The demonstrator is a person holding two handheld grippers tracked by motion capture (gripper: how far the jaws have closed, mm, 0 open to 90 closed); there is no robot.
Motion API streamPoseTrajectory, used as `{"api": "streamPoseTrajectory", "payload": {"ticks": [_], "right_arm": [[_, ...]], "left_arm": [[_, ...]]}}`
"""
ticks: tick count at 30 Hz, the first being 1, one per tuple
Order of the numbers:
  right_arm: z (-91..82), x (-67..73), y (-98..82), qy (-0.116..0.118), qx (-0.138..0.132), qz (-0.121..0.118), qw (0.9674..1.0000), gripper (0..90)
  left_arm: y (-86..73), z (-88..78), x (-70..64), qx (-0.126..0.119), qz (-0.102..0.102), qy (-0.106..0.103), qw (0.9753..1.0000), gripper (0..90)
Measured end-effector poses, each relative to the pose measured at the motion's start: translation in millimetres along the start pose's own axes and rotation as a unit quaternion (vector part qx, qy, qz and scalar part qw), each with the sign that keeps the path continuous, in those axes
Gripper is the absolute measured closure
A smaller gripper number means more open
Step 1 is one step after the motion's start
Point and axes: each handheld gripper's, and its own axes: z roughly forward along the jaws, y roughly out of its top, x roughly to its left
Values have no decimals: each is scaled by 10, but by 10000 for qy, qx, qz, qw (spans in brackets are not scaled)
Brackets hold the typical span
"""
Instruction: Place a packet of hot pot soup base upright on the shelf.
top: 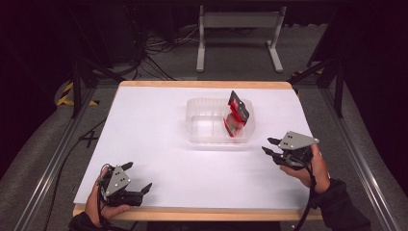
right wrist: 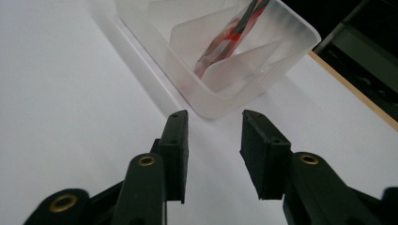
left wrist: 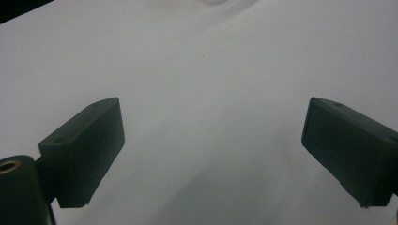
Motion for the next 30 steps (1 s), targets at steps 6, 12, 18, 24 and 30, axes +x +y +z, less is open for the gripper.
{"api": "streamPoseTrajectory", "payload": {"ticks": [6,12,18,24,30], "right_arm": [[-53,12,-165,68,-40,158,9998,524],[-116,13,-361,76,-98,261,9996,443],[-202,-14,-564,-14,-42,455,9990,362],[-280,-29,-850,-92,-166,721,9972,284],[-449,-32,-1126,-455,-558,1104,9913,193]], "left_arm": [[4,4,-6,17,26,-13,10000,70],[6,7,-6,25,22,-6,10000,70],[10,9,8,22,15,16,10000,70],[13,16,1,60,-14,40,10000,70],[18,25,-4,73,11,15,10000,70]]}}
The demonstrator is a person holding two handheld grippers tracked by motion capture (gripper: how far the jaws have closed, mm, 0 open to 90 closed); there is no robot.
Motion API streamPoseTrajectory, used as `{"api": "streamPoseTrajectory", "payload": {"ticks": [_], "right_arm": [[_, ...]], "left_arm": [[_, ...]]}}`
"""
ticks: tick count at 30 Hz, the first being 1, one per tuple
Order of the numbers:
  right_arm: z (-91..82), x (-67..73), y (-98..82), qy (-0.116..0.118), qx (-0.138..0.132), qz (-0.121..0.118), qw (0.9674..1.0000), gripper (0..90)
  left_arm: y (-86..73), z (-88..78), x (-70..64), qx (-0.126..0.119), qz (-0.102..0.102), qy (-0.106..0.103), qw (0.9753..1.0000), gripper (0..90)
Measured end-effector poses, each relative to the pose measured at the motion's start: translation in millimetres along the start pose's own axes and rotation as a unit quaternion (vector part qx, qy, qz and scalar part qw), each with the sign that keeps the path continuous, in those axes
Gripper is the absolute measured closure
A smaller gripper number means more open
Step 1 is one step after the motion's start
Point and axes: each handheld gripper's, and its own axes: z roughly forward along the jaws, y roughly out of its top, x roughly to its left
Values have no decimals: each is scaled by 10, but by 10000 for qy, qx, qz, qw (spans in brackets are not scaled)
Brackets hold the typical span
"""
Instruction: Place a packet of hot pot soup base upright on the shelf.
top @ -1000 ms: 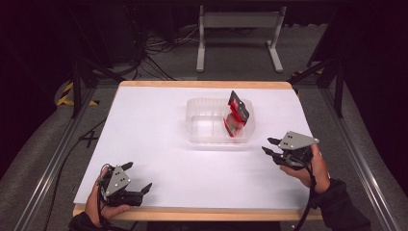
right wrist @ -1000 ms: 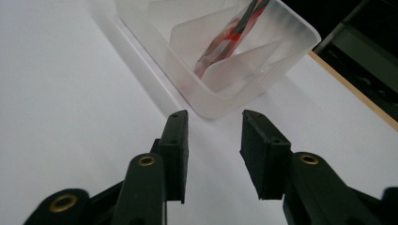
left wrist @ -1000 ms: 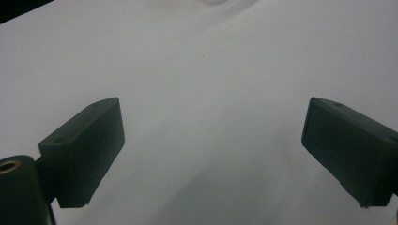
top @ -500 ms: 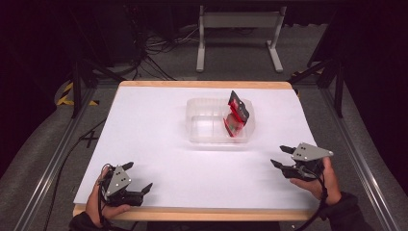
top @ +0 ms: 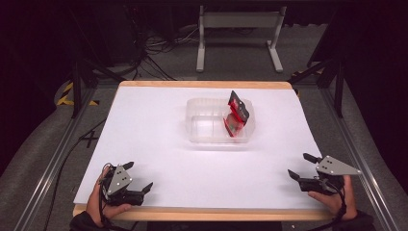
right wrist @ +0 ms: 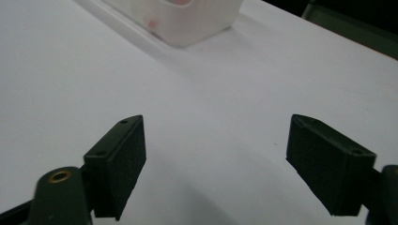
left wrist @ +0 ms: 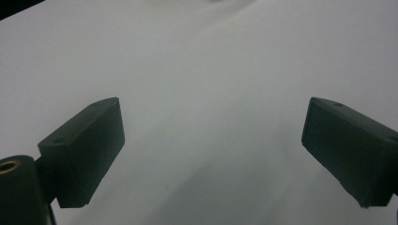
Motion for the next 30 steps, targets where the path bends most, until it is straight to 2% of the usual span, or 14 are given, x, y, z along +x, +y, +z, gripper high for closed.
{"api": "streamPoseTrajectory", "payload": {"ticks": [2,6,9,11,17,30], "right_arm": [[-33,-10,-41,-59,-90,69,9999,186],[-138,-45,-231,-231,-358,433,9982,168],[-156,-43,-237,-298,-456,446,9975,168],[-149,-50,-262,-445,-446,577,9963,162],[-191,-72,-289,-521,-660,763,9935,162],[-170,-55,-281,-569,-557,685,9945,160]], "left_arm": [[-2,-5,3,-18,-13,21,10000,70],[-3,-14,3,-42,-6,23,10000,70],[-7,-37,0,-111,23,26,9999,70],[-26,-53,6,-133,-19,16,9999,70],[-36,-66,36,-187,-61,31,9998,69],[-25,-53,30,-169,-49,41,9998,68]]}}
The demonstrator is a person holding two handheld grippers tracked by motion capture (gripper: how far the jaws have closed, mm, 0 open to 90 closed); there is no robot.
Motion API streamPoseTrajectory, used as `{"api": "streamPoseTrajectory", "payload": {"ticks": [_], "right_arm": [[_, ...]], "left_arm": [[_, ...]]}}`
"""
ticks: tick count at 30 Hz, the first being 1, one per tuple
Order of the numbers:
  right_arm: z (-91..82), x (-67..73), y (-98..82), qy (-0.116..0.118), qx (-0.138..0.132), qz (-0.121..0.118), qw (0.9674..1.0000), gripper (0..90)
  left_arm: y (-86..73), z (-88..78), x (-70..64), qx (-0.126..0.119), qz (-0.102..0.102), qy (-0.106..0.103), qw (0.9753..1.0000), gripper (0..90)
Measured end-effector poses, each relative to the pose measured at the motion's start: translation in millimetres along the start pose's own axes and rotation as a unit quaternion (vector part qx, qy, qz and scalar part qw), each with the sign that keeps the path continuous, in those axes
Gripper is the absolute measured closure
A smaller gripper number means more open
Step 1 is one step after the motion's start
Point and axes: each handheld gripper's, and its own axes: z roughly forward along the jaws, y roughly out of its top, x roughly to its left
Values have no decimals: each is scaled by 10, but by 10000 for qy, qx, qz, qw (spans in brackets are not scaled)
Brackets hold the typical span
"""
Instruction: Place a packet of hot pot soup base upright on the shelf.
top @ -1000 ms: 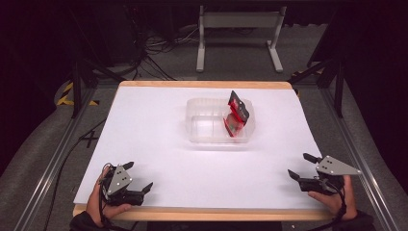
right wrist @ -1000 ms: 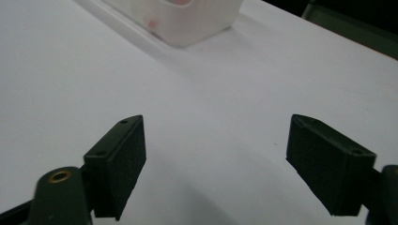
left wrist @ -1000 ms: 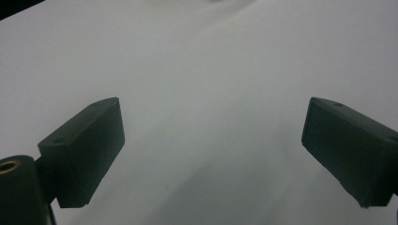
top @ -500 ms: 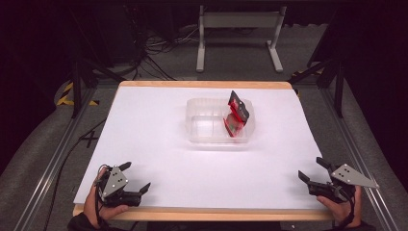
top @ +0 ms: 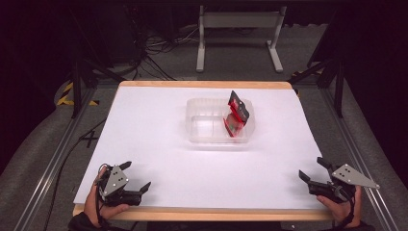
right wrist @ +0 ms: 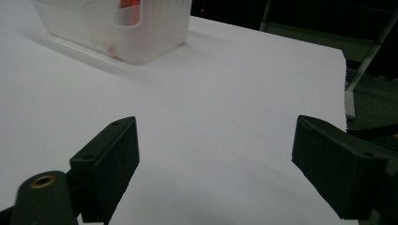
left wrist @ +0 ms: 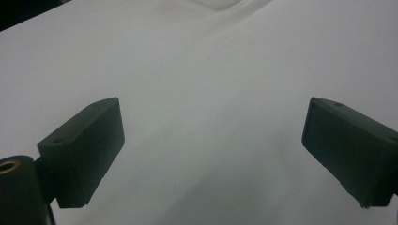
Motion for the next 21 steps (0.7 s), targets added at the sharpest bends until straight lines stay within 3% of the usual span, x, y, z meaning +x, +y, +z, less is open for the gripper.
{"api": "streamPoseTrajectory", "payload": {"ticks": [21], "right_arm": [[35,68,20,-61,186,-329,9993,155]], "left_arm": [[15,15,26,-27,-35,3,10000,68]]}}
